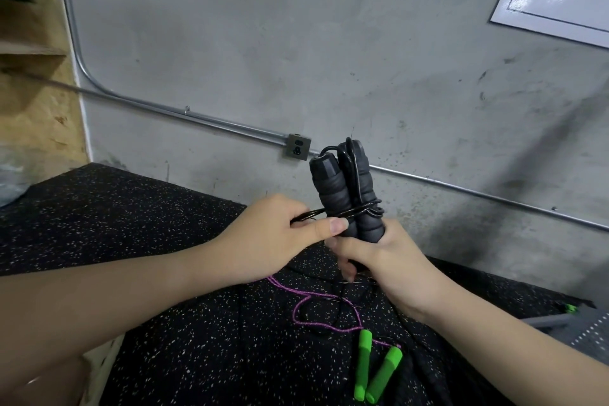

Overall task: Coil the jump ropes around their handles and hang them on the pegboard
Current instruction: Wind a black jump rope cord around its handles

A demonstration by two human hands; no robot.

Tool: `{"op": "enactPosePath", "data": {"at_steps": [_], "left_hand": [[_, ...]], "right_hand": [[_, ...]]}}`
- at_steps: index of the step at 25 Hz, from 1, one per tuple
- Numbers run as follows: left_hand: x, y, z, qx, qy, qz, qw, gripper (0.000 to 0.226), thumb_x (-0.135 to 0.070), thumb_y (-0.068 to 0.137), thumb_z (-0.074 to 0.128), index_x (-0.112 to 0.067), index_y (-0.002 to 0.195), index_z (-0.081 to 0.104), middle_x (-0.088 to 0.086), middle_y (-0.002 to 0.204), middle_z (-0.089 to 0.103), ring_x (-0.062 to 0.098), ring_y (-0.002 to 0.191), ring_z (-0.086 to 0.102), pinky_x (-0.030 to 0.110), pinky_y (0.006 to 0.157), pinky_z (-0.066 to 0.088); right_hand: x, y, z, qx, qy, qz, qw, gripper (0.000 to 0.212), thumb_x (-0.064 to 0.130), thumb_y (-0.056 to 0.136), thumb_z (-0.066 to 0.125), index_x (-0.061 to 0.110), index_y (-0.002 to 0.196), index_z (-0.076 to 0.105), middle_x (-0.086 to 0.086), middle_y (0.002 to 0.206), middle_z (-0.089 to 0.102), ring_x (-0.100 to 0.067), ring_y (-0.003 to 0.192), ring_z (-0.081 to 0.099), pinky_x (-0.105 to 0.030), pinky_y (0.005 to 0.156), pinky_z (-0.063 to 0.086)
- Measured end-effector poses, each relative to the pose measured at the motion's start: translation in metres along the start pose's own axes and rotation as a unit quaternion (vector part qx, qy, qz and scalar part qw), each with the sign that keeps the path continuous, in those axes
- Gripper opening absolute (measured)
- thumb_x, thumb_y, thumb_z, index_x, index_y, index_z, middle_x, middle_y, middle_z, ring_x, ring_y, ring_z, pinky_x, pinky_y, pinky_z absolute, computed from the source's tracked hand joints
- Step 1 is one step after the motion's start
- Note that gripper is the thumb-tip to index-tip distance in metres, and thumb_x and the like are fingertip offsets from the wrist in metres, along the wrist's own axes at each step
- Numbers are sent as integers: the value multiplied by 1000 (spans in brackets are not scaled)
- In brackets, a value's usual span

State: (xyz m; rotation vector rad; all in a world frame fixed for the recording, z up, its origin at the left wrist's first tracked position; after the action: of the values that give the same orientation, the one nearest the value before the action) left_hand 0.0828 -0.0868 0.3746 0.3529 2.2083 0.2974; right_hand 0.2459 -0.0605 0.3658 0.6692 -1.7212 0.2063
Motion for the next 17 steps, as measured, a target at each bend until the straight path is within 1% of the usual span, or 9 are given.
{"op": "enactPosePath", "data": {"at_steps": [2, 4, 6, 8, 12, 14, 15, 16, 17], "left_hand": [[-5, -1, 0, -19, 13, 13, 1000, 70, -75, 83, 51, -8, 62, 45, -9, 52, 32, 10, 50, 30, 31, 53, 28], [-8, 1, 1, -33, 20, 15, 999, 61, -70, 88, 55, -17, 62, 40, -10, 52, 34, 8, 50, 32, 30, 54, 29], [-11, 4, 4, -41, 2, 1, 999, 58, -66, 87, 63, -19, 63, 38, -10, 53, 35, 8, 51, 33, 27, 53, 28], [-15, 5, 8, -55, -12, -16, 998, 60, -72, 79, 66, -22, 62, 38, -12, 53, 33, 7, 50, 31, 25, 51, 25], [-17, 6, 9, -62, 3, -25, 998, 59, -90, 61, 50, -31, 59, 55, -14, 51, 41, 5, 46, 38, 21, 49, 32], [-13, 7, 4, -58, 16, -23, 998, 65, -92, 59, 47, -27, 61, 55, -13, 51, 41, 5, 46, 38, 21, 49, 34], [-11, 8, 1, -54, 20, -19, 998, 71, -93, 60, 47, -22, 64, 55, -12, 51, 42, 5, 46, 38, 21, 48, 33], [-9, 8, -1, -43, 18, -10, 999, 76, -94, 63, 48, -19, 66, 58, -11, 51, 45, 5, 46, 39, 21, 47, 32], [-9, 9, -2, -23, 6, 6, 1000, 78, -93, 68, 50, -16, 69, 63, -9, 51, 50, 4, 46, 42, 21, 47, 33]], "right_hand": [[2, 0, -2, -38, -27, -2, 999, 25, 21, 83, 72, 2, 70, 61, -17, 57, 50, -26, 56, 45, -39, 61, 40], [6, 0, -1, -85, -49, -3, 995, 25, 20, 82, 73, 13, 60, 61, -9, 54, 47, -21, 55, 40, -34, 54, 34], [7, 3, 4, -118, -64, -4, 991, 38, 6, 86, 71, 25, 54, 63, 5, 50, 44, -14, 52, 35, -27, 49, 28], [5, 6, 9, -143, -75, -2, 987, 50, -9, 86, 60, 26, 50, 59, 12, 45, 41, -5, 45, 30, -20, 44, 26], [-1, 4, 15, -190, -184, -47, 963, 28, -1, 81, 59, 21, 65, 55, 8, 46, 43, -8, 43, 33, -26, 41, 27], [3, 3, 16, -166, -224, -66, 958, 25, 8, 84, 63, 23, 66, 54, 9, 47, 45, -6, 43, 36, -24, 43, 29], [8, 2, 18, -130, -223, -72, 963, 20, 13, 84, 65, 24, 68, 57, 11, 50, 47, -5, 45, 39, -23, 45, 31], [8, 2, 19, -69, -181, -63, 979, 11, 18, 84, 66, 22, 74, 62, 12, 56, 52, -7, 51, 45, -24, 49, 35], [7, 1, 22, 7, -78, -22, 997, 5, 21, 83, 69, 18, 82, 65, 5, 64, 57, -12, 57, 50, -26, 53, 40]]}}
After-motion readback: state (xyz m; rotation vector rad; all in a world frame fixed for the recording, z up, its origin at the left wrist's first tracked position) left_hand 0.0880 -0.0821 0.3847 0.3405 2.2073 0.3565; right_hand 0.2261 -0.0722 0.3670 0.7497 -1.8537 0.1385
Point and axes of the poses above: each hand's wrist, its own y-axis towards the middle knuckle, its own z-axis out of the palm, x = y × z, the point moved 5 cm from there along y, towards the middle knuckle
